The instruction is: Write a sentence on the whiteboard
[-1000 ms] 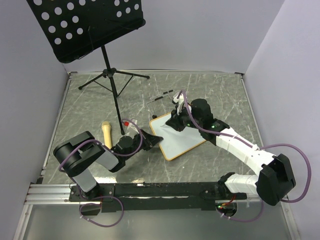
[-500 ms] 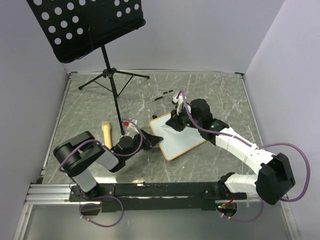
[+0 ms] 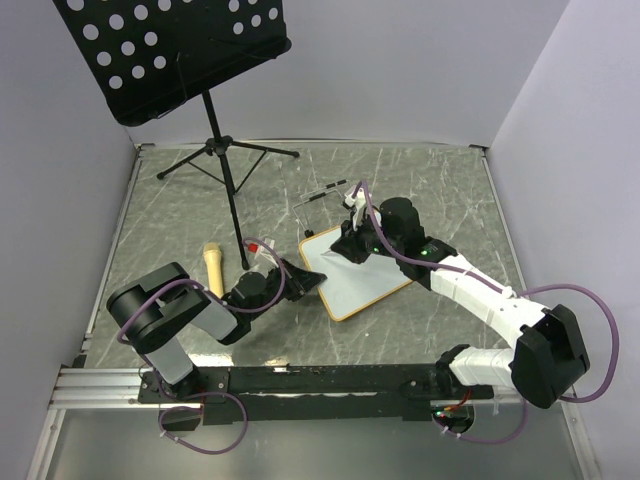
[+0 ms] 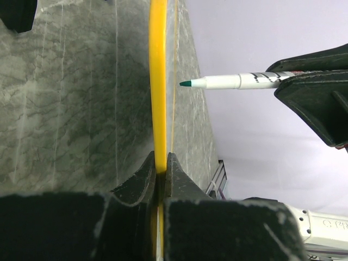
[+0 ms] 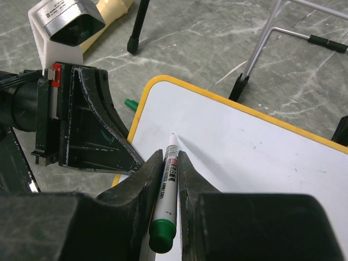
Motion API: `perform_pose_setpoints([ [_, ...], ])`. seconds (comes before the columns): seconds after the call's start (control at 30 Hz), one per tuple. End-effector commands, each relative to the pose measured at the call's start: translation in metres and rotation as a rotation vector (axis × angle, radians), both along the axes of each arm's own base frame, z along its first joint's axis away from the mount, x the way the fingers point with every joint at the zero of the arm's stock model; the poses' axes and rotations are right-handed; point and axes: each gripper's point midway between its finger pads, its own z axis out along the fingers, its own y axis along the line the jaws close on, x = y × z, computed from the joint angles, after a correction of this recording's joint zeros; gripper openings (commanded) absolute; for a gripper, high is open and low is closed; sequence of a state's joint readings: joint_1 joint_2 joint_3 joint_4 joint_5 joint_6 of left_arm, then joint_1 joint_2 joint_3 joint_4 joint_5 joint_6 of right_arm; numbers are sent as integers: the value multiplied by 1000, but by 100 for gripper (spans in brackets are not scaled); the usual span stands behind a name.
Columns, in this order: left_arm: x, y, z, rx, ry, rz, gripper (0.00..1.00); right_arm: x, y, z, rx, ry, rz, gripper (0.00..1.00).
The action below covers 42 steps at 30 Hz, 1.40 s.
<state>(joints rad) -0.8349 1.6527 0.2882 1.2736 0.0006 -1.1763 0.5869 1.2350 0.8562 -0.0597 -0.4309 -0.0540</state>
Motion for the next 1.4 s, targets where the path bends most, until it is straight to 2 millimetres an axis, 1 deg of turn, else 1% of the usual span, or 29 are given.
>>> perform_pose_setpoints([
  [0.0, -2, 5, 115, -347, -299, 20, 1, 1, 5, 4, 13, -23, 18, 0],
  [0.93, -3, 3, 110, -329, -311, 6, 1, -2, 9, -6, 1, 18, 41, 0],
  [1.37, -2, 3, 112, -311, -332, 11, 1, 4, 6, -12, -27, 22, 14, 0],
])
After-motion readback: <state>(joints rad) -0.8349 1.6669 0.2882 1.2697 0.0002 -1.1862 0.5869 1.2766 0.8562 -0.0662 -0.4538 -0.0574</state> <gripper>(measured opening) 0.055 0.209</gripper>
